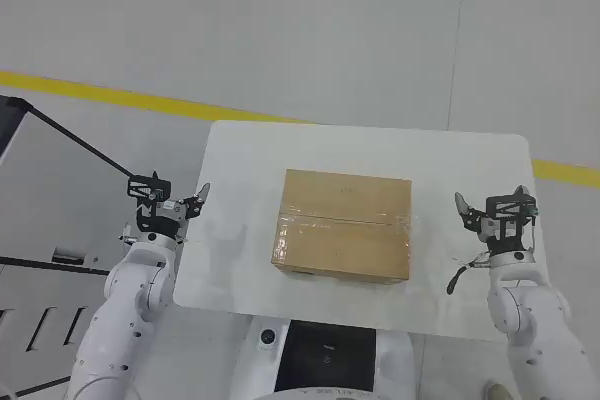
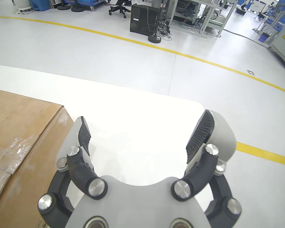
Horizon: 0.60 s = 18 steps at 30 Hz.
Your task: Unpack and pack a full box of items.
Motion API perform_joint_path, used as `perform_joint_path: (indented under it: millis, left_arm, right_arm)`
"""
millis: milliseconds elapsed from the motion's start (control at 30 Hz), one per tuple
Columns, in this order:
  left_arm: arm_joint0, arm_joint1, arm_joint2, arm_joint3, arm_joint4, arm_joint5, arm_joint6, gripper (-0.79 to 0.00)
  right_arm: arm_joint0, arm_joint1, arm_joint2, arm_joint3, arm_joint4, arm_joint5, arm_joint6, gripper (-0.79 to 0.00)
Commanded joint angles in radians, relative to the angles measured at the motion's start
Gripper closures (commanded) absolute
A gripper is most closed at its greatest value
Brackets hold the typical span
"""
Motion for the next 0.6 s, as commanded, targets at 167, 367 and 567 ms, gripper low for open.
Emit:
perform_joint_path:
  millis: [167, 367, 567]
  left_arm:
    - [0.000, 0.000, 0.000, 0.000, 0.000, 0.000, 0.000, -0.785]
    - [0.000, 0.000, 0.000, 0.000, 0.000, 0.000, 0.000, -0.785]
    - [0.000, 0.000, 0.000, 0.000, 0.000, 0.000, 0.000, -0.785]
  right_arm:
    - [-0.035, -0.006, 0.039, -0.008, 0.309, -0.145, 0.033, -0.785]
    - [-0.062, -0.012, 0.102, 0.033, 0.903, -0.311, 0.197, -0.785]
    - [-0.032, -0.015, 0.110, 0.133, 1.455, -0.337, 0.441, -0.785]
